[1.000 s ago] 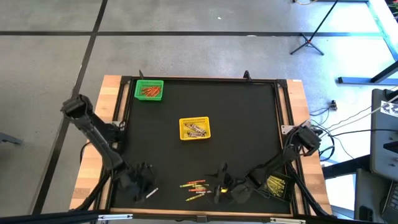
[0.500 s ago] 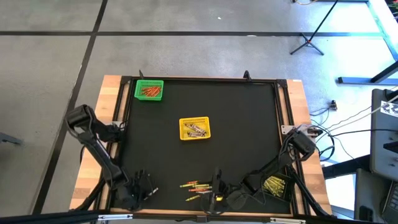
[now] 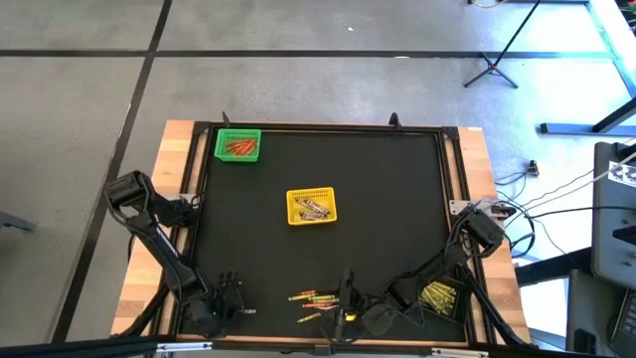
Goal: Sort crayons
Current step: Put the black crayon into the yellow bin
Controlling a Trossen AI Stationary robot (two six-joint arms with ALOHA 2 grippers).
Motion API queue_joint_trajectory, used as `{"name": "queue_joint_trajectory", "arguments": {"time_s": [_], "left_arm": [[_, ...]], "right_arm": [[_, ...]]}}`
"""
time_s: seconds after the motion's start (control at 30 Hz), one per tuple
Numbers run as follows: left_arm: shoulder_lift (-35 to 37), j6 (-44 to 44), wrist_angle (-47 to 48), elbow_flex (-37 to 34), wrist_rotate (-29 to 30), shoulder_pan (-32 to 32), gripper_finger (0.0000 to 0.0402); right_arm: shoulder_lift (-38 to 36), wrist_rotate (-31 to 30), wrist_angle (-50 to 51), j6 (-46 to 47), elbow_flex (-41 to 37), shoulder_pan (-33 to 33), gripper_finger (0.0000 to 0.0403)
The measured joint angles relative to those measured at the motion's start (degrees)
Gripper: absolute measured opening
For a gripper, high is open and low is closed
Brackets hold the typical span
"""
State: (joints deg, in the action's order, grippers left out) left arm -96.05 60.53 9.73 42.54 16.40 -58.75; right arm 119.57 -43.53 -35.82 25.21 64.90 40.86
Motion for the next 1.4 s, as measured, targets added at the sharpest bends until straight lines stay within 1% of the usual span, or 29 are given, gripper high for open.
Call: {"name": "queue_joint_trajectory", "arguments": {"time_s": [0.07,0.2,0.27,0.37,0.43,0.5,0.63,0.7,0.77,0.87,0.97,1.07,1.13,1.2,1.33,1.4], "left_arm": [[0.1,-1.0,0.0,0.0,-0.1,0.2,0.0007],[1.2,-3.0,0.0,-0.2,-1.0,1.0,0.0013],[2.8,-4.5,0.7,-0.3,-0.1,1.4,0.0014],[5.6,-7.6,0.2,-0.3,4.2,1.8,0.0015],[7.2,-10.4,0.2,-0.3,8.1,1.9,0.0015],[8.4,-13.3,-0.1,-0.3,12.3,2.2,0.0015],[8.6,-21.0,-4.3,-0.3,20.2,3.5,0.0015],[8.4,-25.2,-9.1,-1.3,22.6,4.4,0.0015],[8.3,-29.6,-16.3,-4.1,24.2,5.6,0.0015],[8.3,-36.5,-33.4,-9.6,23.7,7.7,0.0015],[8.3,-43.0,-51.2,-15.6,23.1,10.1,0.0015],[8.3,-49.5,-64.3,-19.1,22.2,12.5,0.0015],[8.3,-53.4,-69.1,-20.1,20.2,13.9,0.0015],[8.3,-56.2,-71.3,-20.1,18.1,15.5,0.0015],[8.3,-59.1,-71.6,-19.6,15.8,18.0,0.0015],[8.3,-60.4,-71.6,-19.5,15.8,18.7,0.0015]], "right_arm": [[0.0,0.0,-0.1,0.0,0.0,0.0,0.0222],[0.0,0.0,-0.1,0.0,0.0,-0.2,0.0222],[0.0,0.1,-0.1,0.0,0.0,-0.6,0.0222],[0.0,-0.5,-0.4,-1.1,0.0,-1.6,0.0223],[0.0,0.1,-1.1,-1.5,0.0,-2.4,0.0229],[0.0,2.5,-2.1,-1.6,0.0,-3.4,0.0243],[0.0,7.7,-3.5,-2.3,0.0,-5.8,0.0281],[0.0,9.4,-4.8,-4.1,0.0,-6.7,0.0297],[0.0,9.7,-5.7,-6.5,0.0,-7.2,0.0306],[0.0,9.3,-8.1,-11.3,0.0,-7.6,0.0308],[0.0,9.7,-11.7,-15.4,0.0,-7.9,0.0301],[0.0,9.8,-14.4,-18.5,0.0,-8.5,0.0287],[0.0,10.3,-15.5,-20.0,0.0,-9.2,0.0276],[0.0,11.2,-17.2,-21.5,0.0,-10.2,0.0264],[0.0,14.4,-20.9,-23.8,0.0,-12.6,0.0243],[0.0,17.4,-23.1,-25.7,0.0,-13.8,0.0236]]}}
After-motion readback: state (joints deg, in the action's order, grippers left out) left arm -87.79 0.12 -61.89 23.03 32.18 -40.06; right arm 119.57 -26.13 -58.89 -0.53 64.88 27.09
